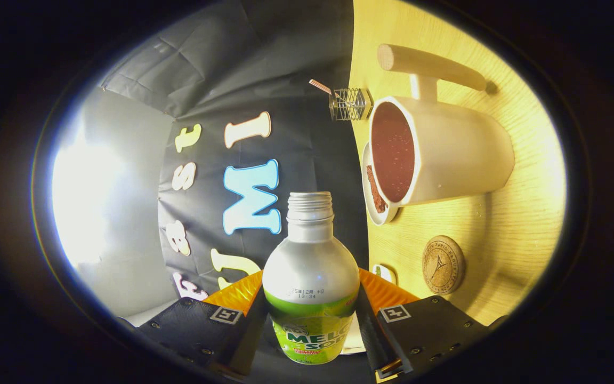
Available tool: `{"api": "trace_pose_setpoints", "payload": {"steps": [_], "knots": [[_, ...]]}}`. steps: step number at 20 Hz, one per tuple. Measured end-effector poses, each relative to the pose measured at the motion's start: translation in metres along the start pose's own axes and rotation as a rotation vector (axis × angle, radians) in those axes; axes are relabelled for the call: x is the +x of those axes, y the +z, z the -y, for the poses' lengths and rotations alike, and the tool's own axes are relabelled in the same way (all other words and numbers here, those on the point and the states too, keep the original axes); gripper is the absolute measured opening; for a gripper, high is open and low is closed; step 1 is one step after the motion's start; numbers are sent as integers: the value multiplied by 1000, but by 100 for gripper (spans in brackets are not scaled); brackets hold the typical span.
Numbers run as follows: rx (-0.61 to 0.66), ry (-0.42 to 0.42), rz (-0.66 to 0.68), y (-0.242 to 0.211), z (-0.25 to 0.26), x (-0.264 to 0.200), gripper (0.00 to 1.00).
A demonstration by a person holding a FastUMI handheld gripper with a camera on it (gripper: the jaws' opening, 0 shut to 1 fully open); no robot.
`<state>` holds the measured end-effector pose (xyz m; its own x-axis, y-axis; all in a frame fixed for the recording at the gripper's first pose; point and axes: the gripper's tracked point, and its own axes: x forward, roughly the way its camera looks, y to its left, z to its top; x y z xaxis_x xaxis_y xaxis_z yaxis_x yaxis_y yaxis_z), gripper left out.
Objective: Take the bottle from table, then pour the juice into the cup, finally place the bottle on the coaster
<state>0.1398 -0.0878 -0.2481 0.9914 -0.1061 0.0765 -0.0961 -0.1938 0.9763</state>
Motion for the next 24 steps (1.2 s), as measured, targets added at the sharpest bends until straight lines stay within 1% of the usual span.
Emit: {"api": "trace_pose_setpoints", "payload": {"steps": [3, 7, 11, 24], "knots": [[53, 11, 8, 1, -2, 3, 79], [65, 12, 9, -1, 0, 2, 78], [113, 27, 19, 1, -3, 3, 79], [136, 42, 15, -3, -9, 5, 78]]}}
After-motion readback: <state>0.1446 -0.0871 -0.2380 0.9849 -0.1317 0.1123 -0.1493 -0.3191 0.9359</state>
